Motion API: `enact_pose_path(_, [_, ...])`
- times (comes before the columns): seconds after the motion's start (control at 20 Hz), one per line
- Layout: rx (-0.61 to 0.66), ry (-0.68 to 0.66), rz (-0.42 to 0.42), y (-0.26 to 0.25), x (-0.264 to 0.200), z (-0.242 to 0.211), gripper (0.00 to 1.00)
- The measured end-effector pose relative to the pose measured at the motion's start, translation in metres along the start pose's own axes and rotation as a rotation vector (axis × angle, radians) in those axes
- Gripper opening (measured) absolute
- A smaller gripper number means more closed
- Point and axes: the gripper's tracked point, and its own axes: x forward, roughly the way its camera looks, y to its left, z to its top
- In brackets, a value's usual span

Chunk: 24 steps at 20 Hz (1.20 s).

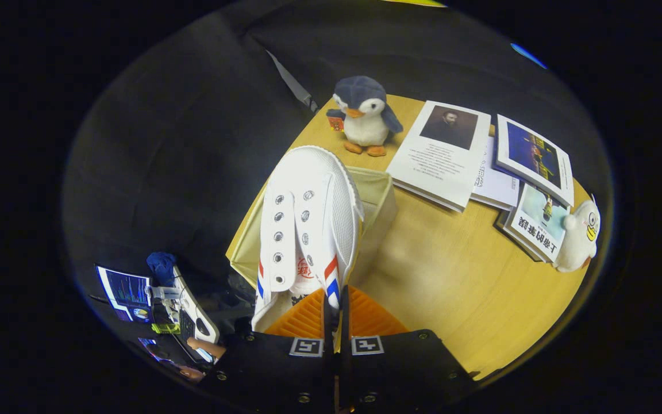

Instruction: Open the storage box then place both shoes into the box .Put the left shoe in first, then the right shoe, with the right side of both shoes facing outward in a uniform manner.

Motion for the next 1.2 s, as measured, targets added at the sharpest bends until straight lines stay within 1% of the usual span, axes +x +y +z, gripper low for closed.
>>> enact_pose_path(0.25, [-0.043, 0.034, -0.017, 0.016, 0.025, 0.019, 0.04])
enact_pose_path(0.5, [-0.067, 0.057, -0.032, 0.027, 0.045, 0.026, 0.05])
enact_pose_path(0.55, [-0.076, 0.059, -0.033, 0.028, 0.048, 0.027, 0.05])
enact_pose_path(0.6, [-0.076, 0.056, -0.013, 0.033, 0.049, 0.028, 0.05])
enact_pose_path(0.65, [-0.076, 0.046, 0.013, 0.041, 0.046, 0.032, 0.12])
enact_pose_path(0.7, [-0.081, 0.03, 0.014, 0.04, 0.051, 0.033, 0.35])
enact_pose_path(0.75, [-0.094, 0.002, 0.008, 0.038, 0.045, 0.039, 0.44])
enact_pose_path(0.8, [-0.111, -0.02, -0.008, 0.037, 0.038, 0.044, 0.63])
enact_pose_path(0.85, [-0.127, -0.044, -0.019, 0.033, 0.03, 0.048, 0.71])
enact_pose_path(0.9, [-0.136, -0.067, -0.03, 0.032, 0.021, 0.049, 0.83])
enact_pose_path(0.95, [-0.14, -0.09, -0.041, 0.029, 0.015, 0.05, 0.87])
enact_pose_path(1.0, [-0.138, -0.116, -0.047, 0.027, 0.007, 0.05, 0.9])
enact_pose_path(1.1, [-0.13, -0.188, -0.067, 0.017, -0.013, 0.052, 0.9])
enact_pose_path(1.2, [-0.113, -0.277, -0.101, 0.003, -0.035, 0.051, 0.98])
